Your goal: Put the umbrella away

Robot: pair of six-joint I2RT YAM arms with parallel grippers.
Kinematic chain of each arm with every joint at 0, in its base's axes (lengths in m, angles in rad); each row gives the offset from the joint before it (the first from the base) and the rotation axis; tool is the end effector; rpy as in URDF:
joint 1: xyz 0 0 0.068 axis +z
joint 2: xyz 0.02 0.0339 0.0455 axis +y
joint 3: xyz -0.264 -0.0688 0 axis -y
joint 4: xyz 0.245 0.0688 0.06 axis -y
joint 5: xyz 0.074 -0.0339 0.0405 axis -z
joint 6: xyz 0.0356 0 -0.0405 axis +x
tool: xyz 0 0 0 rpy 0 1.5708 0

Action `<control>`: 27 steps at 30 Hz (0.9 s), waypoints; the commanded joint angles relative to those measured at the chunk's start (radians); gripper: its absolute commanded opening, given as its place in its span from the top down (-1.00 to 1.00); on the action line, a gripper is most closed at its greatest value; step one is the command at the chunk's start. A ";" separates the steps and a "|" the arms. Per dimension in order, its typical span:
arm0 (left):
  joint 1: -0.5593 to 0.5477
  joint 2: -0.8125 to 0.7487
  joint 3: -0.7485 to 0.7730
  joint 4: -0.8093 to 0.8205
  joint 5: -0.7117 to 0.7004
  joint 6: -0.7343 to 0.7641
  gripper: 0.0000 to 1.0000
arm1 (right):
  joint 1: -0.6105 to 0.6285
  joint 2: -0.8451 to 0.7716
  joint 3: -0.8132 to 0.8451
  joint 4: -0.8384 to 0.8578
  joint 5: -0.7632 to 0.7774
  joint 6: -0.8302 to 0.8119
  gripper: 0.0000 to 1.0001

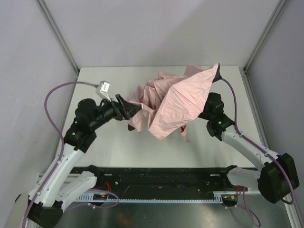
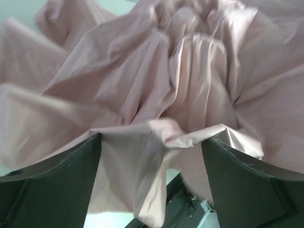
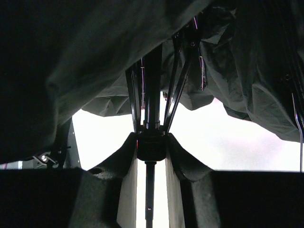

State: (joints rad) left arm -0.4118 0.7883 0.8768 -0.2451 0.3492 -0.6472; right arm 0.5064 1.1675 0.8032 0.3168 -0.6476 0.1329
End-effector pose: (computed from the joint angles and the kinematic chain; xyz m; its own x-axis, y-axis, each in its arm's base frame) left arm 0.1589 -0.0827 0.3654 -0.5275 -0.3878 -0.7558 0.4609 0.6167 -0.6381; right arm 0.2248 0.1492 0.3202 -0.1622 0.0309 -0.9863 -0.9002 0.4046 0.1608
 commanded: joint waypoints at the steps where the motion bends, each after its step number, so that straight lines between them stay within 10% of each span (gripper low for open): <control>1: 0.007 0.084 0.071 0.179 0.120 -0.014 -0.58 | 0.032 -0.028 0.016 0.073 -0.033 -0.051 1.00; 4: -0.006 0.111 0.027 0.377 0.217 -0.091 -0.02 | 0.050 -0.022 0.015 0.074 -0.032 -0.053 1.00; 7: -0.033 0.139 0.022 0.440 0.248 -0.108 0.12 | 0.063 -0.017 0.014 0.074 -0.026 -0.056 1.00; 18: -0.012 0.015 -0.020 0.378 0.258 -0.044 -0.94 | 0.054 -0.014 0.016 0.080 -0.032 -0.058 1.00; 24: 0.065 -0.032 -0.001 0.262 0.266 -0.057 -0.95 | 0.052 -0.023 0.017 0.081 -0.033 -0.057 1.00; 27: 0.099 -0.061 -0.003 0.226 0.270 -0.040 -0.58 | 0.051 -0.028 0.018 0.081 -0.036 -0.056 1.00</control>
State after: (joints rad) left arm -0.3546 0.7620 0.8539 0.0399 0.5995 -0.7151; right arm 0.5606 1.1675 0.8024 0.3103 -0.6640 0.0956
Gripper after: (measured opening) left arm 0.884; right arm 0.263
